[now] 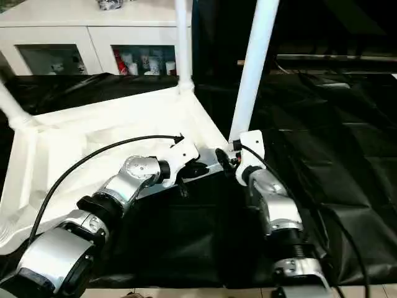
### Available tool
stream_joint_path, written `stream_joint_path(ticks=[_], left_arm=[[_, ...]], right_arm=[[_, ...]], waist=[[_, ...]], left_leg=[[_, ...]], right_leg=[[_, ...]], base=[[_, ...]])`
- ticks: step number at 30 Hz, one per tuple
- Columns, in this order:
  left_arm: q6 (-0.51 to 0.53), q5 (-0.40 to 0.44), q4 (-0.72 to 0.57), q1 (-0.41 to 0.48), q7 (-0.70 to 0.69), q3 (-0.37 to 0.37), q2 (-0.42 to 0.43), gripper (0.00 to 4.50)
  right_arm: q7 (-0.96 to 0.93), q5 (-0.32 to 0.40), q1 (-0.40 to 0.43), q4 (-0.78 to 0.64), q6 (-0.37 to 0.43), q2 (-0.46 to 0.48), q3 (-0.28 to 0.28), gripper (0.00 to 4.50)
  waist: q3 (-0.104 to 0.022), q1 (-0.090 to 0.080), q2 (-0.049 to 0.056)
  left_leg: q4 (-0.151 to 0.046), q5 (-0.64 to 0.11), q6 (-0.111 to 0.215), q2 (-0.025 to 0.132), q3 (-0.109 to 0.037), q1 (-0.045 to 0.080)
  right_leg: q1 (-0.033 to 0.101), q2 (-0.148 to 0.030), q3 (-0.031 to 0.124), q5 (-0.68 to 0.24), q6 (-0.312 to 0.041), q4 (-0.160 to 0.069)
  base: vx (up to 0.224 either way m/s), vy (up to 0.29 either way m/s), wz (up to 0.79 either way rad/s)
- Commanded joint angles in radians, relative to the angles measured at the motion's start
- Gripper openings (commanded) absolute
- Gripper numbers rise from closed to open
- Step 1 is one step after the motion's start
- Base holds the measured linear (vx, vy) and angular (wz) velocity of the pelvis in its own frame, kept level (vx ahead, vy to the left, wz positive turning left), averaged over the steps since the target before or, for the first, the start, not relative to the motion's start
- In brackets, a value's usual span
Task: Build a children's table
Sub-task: Rotate leg to tighten
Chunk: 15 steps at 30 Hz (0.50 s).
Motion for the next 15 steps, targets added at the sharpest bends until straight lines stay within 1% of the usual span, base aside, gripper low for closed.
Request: stream_joint_path(ticks=[1,2,3,4,5,6,7,8,9,10,11,12,13,14,15], left_arm=[[-0.056,-0.013,0.013,0.005,-0.031,0.003,0.007,0.00],[-0.062,-0.016,0.013,0.006,-0.047,0.003,0.015,0.00],[-0.076,-0.022,0.011,0.009,-0.085,0.001,0.025,0.00],[-0.076,-0.022,0.011,0.009,-0.085,0.001,0.025,0.00],[-0.085,-0.025,0.009,0.011,-0.106,-0.001,0.030,0.00],[-0.096,-0.032,0.007,0.014,-0.141,-0.002,0.037,0.00],[-0.110,-0.044,0.002,0.018,-0.182,-0.001,0.041,0.00],[-0.115,-0.058,-0.004,0.021,-0.221,0.002,0.043,0.00],[-0.119,-0.068,-0.007,0.022,-0.247,0.005,0.044,0.00],[-0.128,-0.078,-0.011,0.022,-0.275,0.007,0.044,0.00],[-0.146,-0.083,-0.010,0.018,-0.296,0.007,0.045,0.00],[-0.147,-0.083,-0.009,0.018,-0.297,0.007,0.045,0.00],[-0.157,-0.084,-0.007,0.015,-0.307,0.006,0.045,0.00],[-0.163,-0.084,-0.005,0.013,-0.310,0.005,0.045,0.00],[-0.179,-0.086,-0.002,0.008,-0.316,0.005,0.042,0.00]], right_arm=[[0.169,0.052,0.049,-0.120,0.031,-0.069,0.023,3.97],[0.232,0.070,0.080,-0.169,0.037,-0.108,0.032,3.97],[0.298,0.083,0.119,-0.226,0.040,-0.160,0.041,3.97],[0.298,0.083,0.119,-0.226,0.040,-0.160,0.041,3.97],[0.330,0.090,0.138,-0.253,0.042,-0.186,0.045,3.97],[0.369,0.103,0.161,-0.278,0.045,-0.223,0.041,3.97],[0.393,0.113,0.177,-0.296,0.051,-0.249,0.033,3.97],[0.417,0.124,0.192,-0.312,0.055,-0.274,0.024,3.97],[0.433,0.134,0.203,-0.328,0.062,-0.292,0.018,3.97],[0.445,0.144,0.212,-0.342,0.069,-0.307,0.007,3.97],[0.471,0.164,0.228,-0.371,0.087,-0.327,-0.006,3.97],[0.473,0.166,0.228,-0.372,0.089,-0.328,-0.006,3.97],[0.488,0.180,0.236,-0.389,0.099,-0.335,-0.010,3.97],[0.497,0.190,0.240,-0.400,0.108,-0.337,-0.010,3.97],[0.513,0.209,0.247,-0.417,0.122,-0.339,-0.009,3.97]], waist=[[-0.057,0.003,-0.025],[-0.057,0.000,-0.024],[-0.058,0.001,-0.023],[-0.058,0.003,-0.026],[-0.058,0.000,-0.026],[-0.058,0.001,-0.022],[-0.057,0.000,-0.025],[-0.057,0.000,-0.021],[-0.056,-0.001,-0.023],[-0.055,0.003,-0.019],[-0.056,0.004,-0.015],[-0.056,0.004,-0.015],[-0.058,0.009,-0.017],[-0.057,0.011,-0.017],[-0.058,0.017,-0.013]], left_leg=[[-0.067,-0.205,0.091,0.038,-0.015,0.026],[-0.069,-0.192,0.097,0.036,-0.018,0.014],[-0.067,-0.192,0.100,0.035,-0.018,0.014],[-0.066,-0.187,0.101,0.038,-0.018,0.017],[-0.065,-0.185,0.107,0.036,-0.017,0.015],[-0.065,-0.188,0.107,0.035,-0.017,0.015],[-0.065,-0.195,0.110,0.037,-0.017,0.015],[-0.065,-0.197,0.109,0.037,-0.017,0.017],[-0.065,-0.204,0.106,0.038,-0.016,0.017],[-0.065,-0.209,0.104,0.039,-0.016,0.020],[-0.066,-0.216,0.101,0.040,-0.017,0.019],[-0.066,-0.216,0.101,0.040,-0.017,0.019],[-0.064,-0.208,0.106,0.042,-0.016,0.020],[-0.064,-0.202,0.106,0.042,-0.016,0.019],[-0.063,-0.196,0.109,0.041,-0.016,0.019]], right_leg=[[0.047,-0.047,0.029,-0.189,-0.206,-0.065],[0.053,-0.050,0.027,-0.189,-0.203,-0.062],[0.053,-0.049,0.025,-0.192,-0.199,-0.063],[0.052,-0.050,0.027,-0.192,-0.194,-0.065],[0.049,-0.051,0.026,-0.192,-0.208,-0.063],[0.049,-0.051,0.025,-0.201,-0.210,-0.065],[0.048,-0.049,0.025,-0.214,-0.212,-0.067],[0.048,-0.050,0.025,-0.223,-0.215,-0.067],[0.047,-0.049,0.025,-0.238,-0.220,-0.069],[0.044,-0.049,0.025,-0.248,-0.220,-0.071],[0.044,-0.049,0.025,-0.257,-0.223,-0.069],[0.044,-0.049,0.025,-0.257,-0.223,-0.069],[0.045,-0.049,0.026,-0.237,-0.225,-0.067],[0.044,-0.049,0.026,-0.234,-0.226,-0.067],[0.044,-0.050,0.025,-0.233,-0.226,-0.066]], base=[[0.000,0.000,0.00],[0.000,0.000,0.00],[0.000,0.000,0.00],[0.000,0.000,0.00],[0.000,0.000,0.00],[0.000,0.000,0.00],[0.000,0.000,0.00],[0.000,0.000,0.00],[0.000,0.000,0.00],[0.000,0.000,0.00],[0.000,0.000,0.00],[0.000,0.000,0.00],[0.000,0.000,0.00],[0.000,0.000,0.00],[0.000,0.000,0.00]])
